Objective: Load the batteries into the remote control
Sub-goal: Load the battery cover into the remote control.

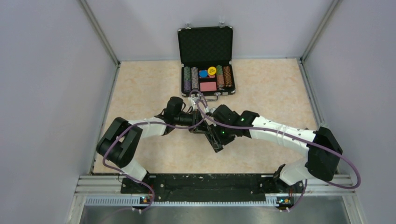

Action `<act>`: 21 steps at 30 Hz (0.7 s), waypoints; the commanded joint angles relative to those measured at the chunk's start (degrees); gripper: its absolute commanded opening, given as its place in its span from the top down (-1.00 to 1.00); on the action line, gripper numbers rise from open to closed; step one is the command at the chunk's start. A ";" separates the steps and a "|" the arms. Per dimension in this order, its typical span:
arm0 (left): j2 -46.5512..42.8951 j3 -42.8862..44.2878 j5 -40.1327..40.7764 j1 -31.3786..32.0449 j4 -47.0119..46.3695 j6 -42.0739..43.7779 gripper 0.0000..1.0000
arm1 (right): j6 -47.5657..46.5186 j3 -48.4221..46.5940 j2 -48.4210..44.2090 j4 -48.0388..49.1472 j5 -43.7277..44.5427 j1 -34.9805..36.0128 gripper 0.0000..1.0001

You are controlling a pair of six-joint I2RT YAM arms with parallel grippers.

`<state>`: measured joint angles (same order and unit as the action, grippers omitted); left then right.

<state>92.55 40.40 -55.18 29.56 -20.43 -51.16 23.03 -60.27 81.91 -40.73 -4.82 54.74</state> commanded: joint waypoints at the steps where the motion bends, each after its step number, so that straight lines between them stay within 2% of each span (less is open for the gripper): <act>1: 0.63 2.19 -1.52 0.40 -2.31 -1.13 1.00 | -0.88 0.23 -0.45 2.43 -1.27 0.63 0.48; 21: 3.12 3.47 -4.05 0.32 -2.25 -5.82 1.00 | -1.28 1.44 0.40 2.78 -2.10 0.78 0.44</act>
<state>95.37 41.43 -56.31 29.58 -19.88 -54.85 22.24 -59.24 81.93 -39.99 -6.11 54.76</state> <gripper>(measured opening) 0.243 0.386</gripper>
